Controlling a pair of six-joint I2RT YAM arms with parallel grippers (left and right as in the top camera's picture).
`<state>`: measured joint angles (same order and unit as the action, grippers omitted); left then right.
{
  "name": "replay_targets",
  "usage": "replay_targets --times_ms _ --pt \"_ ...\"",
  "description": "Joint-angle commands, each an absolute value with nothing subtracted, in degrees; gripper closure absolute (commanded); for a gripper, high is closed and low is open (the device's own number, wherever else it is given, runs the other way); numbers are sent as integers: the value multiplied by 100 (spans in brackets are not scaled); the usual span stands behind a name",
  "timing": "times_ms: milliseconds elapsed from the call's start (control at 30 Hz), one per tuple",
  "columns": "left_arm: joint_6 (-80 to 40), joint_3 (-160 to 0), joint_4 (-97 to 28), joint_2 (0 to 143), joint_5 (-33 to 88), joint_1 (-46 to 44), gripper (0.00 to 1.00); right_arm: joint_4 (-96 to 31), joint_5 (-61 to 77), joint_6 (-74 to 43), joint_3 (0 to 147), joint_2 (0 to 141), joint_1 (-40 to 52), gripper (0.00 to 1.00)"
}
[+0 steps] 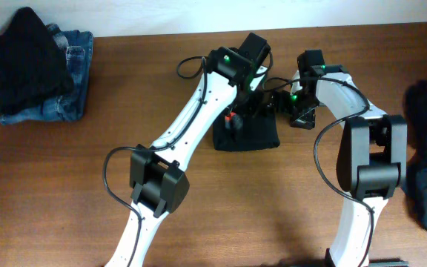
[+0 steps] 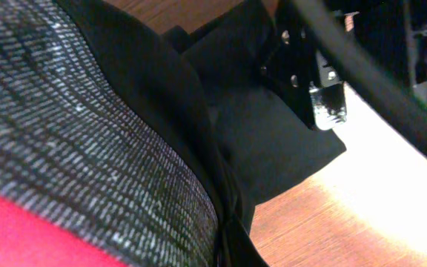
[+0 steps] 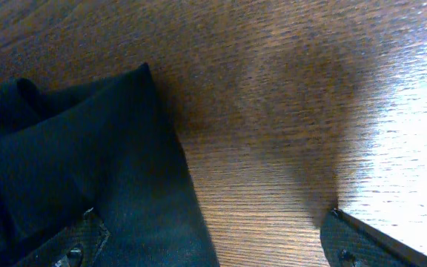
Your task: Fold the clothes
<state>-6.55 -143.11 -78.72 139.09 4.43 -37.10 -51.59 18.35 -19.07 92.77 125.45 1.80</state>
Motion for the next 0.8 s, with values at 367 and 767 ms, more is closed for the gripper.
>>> replay_targets --times_ms 367,767 --pt "-683 -14427 -7800 13946 447 -3859 79 -5162 2078 -1914 8866 13163 239 1" --pt "-681 -14427 -7802 14134 462 -3922 78 -5162 2078 -1914 8866 13163 239 1"
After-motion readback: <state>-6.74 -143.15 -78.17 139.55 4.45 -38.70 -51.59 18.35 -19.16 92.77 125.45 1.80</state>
